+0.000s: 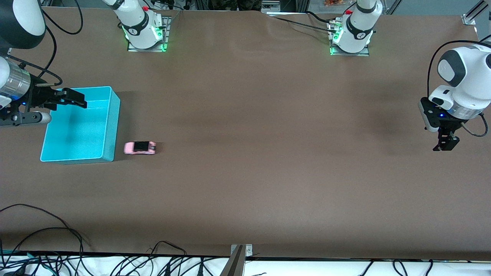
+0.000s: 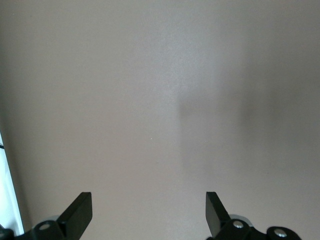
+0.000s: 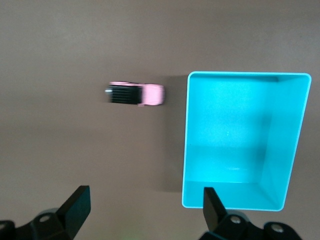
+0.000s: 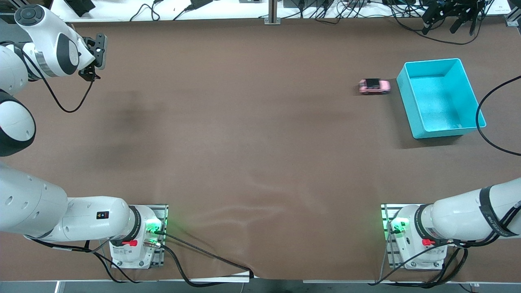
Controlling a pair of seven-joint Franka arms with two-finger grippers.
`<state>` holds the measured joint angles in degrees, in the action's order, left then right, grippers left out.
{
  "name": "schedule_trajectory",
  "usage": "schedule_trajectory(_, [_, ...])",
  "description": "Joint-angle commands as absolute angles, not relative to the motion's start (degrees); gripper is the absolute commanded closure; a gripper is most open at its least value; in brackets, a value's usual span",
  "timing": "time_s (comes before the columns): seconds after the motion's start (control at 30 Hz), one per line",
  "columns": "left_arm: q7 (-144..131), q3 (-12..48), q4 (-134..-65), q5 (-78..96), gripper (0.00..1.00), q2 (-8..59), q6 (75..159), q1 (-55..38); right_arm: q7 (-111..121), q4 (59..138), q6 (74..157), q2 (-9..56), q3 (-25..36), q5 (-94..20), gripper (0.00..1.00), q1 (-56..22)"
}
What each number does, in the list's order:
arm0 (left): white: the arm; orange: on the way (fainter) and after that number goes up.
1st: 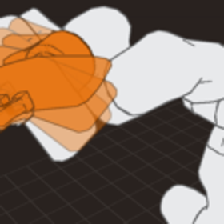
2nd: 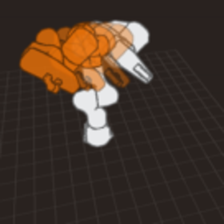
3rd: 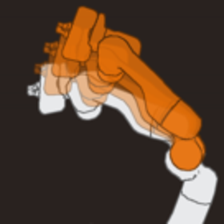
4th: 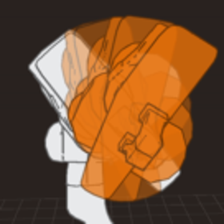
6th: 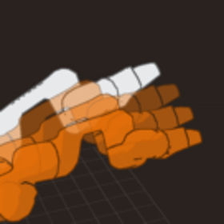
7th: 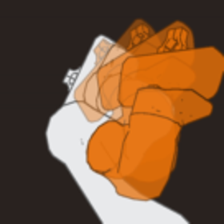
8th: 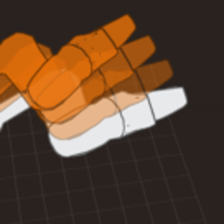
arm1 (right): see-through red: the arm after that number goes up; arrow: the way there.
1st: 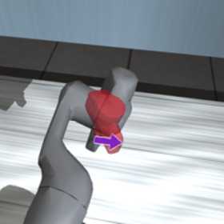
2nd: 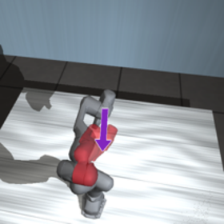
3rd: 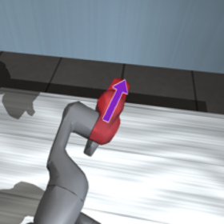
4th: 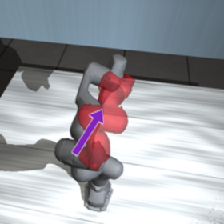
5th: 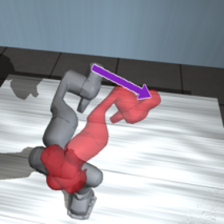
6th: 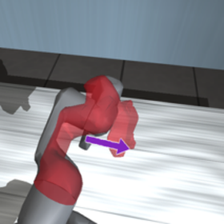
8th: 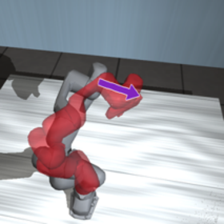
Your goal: Wind and store pink jeep toy
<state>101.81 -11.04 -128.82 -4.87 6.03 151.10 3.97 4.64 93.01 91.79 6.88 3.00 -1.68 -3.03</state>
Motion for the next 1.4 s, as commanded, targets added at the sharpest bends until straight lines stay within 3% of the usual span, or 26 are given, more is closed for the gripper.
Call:
schedule_trajectory(0.0, [103.2,-10.9,-130.4,-3.5,0.0,2.7,150.0,4.0,5.2,92.0,90.5,8.5,2.9,-1.1,0.0,-3.1])
schedule_trajectory(0.43, [101.5,-10.9,-129.3,-3.3,0.0,-0.3,150.0,4.0,6.1,91.9,91.1,9.6,2.4,-1.1,0.0,-4.0])
schedule_trajectory(0.67, [95.3,-10.9,-129.3,-3.3,0.0,-1.2,150.0,4.0,20.9,91.9,92.9,11.5,2.4,-0.4,0.0,-4.3])
schedule_trajectory(1.17, [83.3,-10.8,-128.7,-3.3,0.0,-4.0,150.0,3.8,63.4,92.7,102.7,23.0,2.3,-0.7,0.0,-4.6])
schedule_trajectory(1.37, [81.5,-10.8,-127.9,-3.3,0.0,-4.5,150.0,3.8,76.9,97.7,113.6,25.3,2.3,-0.8,0.0,-5.2])
